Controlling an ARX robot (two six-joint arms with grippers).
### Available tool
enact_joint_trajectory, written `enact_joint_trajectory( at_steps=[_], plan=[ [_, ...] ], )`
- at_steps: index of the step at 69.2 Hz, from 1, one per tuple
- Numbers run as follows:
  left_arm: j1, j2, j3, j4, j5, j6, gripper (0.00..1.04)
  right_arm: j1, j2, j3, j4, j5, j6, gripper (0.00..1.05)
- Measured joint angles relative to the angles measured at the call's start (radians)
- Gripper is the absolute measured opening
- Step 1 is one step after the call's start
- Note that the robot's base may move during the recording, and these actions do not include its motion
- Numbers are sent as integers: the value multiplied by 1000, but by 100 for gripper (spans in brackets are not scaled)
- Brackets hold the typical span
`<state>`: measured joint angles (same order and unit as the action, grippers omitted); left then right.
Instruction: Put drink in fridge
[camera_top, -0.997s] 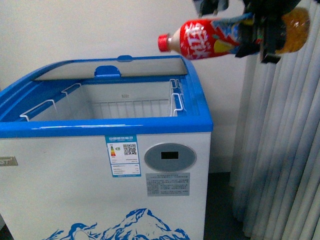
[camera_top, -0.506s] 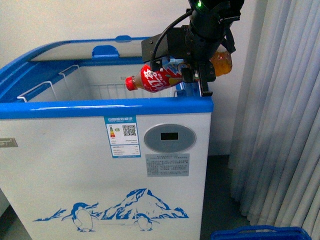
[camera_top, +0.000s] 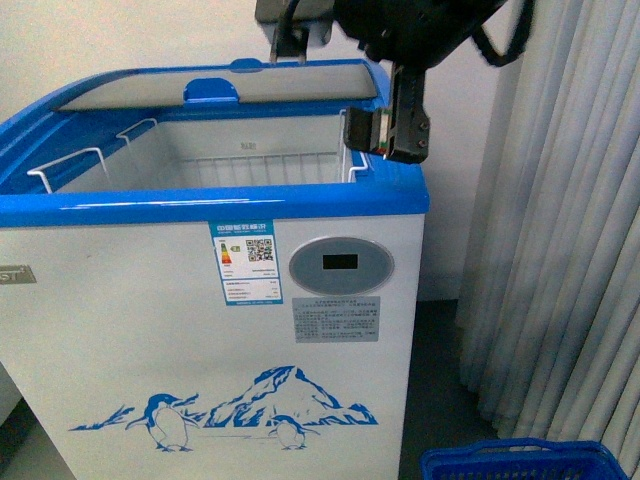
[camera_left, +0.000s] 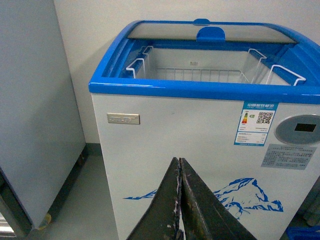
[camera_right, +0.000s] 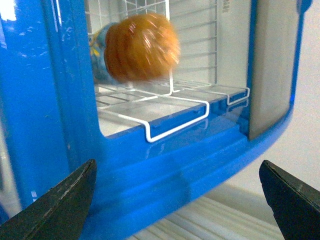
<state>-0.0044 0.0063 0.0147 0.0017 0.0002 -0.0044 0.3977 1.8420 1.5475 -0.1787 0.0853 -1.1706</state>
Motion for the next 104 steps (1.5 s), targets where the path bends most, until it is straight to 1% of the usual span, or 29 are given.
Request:
enact_joint_trajectory(
  at_steps=[9, 11, 12, 13, 16, 18, 19, 22, 23, 24, 26, 32, 37, 40, 41, 42, 43, 46, 49, 51, 52, 54, 56, 60, 67, 70, 74, 77, 104],
  plan=[
    [0, 0, 0, 0, 0, 0, 3, 1, -291, -282, -2, 21, 196, 97],
    [0, 0, 0, 0, 0, 0, 3, -4, -390, -364, -37, 40, 289, 97],
    [0, 0, 0, 0, 0, 0, 3, -6, -415, -383, -48, 47, 301, 97],
    [0, 0, 0, 0, 0, 0, 3, -12, -465, -418, -77, 58, 360, 97],
    [0, 0, 0, 0, 0, 0, 3, -31, -567, -477, -151, 77, 450, 97],
    [0, 0, 0, 0, 0, 0, 3, -62, -667, -519, -239, 87, 576, 97],
    [0, 0, 0, 0, 0, 0, 3, -71, -690, -526, -262, 89, 590, 97],
    [0, 0, 0, 0, 0, 0, 3, -119, -812, -552, -388, 96, 750, 97],
    [0, 0, 0, 0, 0, 0, 3, -129, -836, -556, -414, 95, 763, 97],
    [0, 0, 0, 0, 0, 0, 3, -149, -882, -562, -463, 92, 832, 97],
    [0, 0, 0, 0, 0, 0, 3, -179, -949, -568, -538, 79, 914, 97],
    [0, 0, 0, 0, 0, 0, 3, -243, -1120, -570, -731, 53, 1119, 97],
    [0, 0, 0, 0, -1, 0, 3, -263, -1191, -565, -798, 43, 1239, 97],
    [0, 0, 0, 0, 2, 0, 3, -245, -1217, -555, -798, 60, 1306, 97],
    [0, 0, 0, 0, 1, 0, 3, -237, -1229, -565, -789, 63, 1306, 96],
    [0, 0, 0, 0, 2, 0, 3, -226, -1253, -600, -690, 82, 1299, 92],
    [0, 0, 0, 0, 1, 0, 3, -223, -1267, -623, -641, 85, 1294, 91],
    [0, 0, 0, 0, -1, 0, 3, -224, -1348, -756, -405, 79, 1258, 83],
    [0, 0, 0, 0, -1, 0, 3, -232, -1403, -856, -250, 68, 1229, 76],
    [0, 0, 0, 0, -1, 0, 3, -251, -1439, -921, -158, 42, 1217, 71],
    [0, 0, 0, 0, -1, 0, 3, -278, -1458, -957, -107, -2, 1210, 67],
    [0, 0, 0, 0, 0, 0, 3, -321, -1484, -1004, -48, -43, 1203, 62],
    [0, 0, 0, 0, 0, 0, 3, -355, -1509, -1041, -8, -65, 1198, 57],
    [0, 0, 0, 0, 0, 0, 3, -385, -1548, -1096, 34, -75, 1192, 46],
    [0, 0, 0, 0, 0, 0, 3, -391, -1586, -1177, 69, -86, 1181, 29],
    [0, 0, 0, 0, 0, 0, 3, -393, -1604, -1223, 82, -86, 1180, 18],
    [0, 0, 0, 0, 0, 0, 3, -394, -1625, -1261, 94, -83, 1178, 8],
    [0, 0, 0, 0, 0, 0, 3, -394, -1638, -1281, 101, -83, 1174, 2],
    [0, 0, 0, 0, 0, 0, 3, -395, -1729, -1416, 152, -86, 1174, 3]
  ],
)
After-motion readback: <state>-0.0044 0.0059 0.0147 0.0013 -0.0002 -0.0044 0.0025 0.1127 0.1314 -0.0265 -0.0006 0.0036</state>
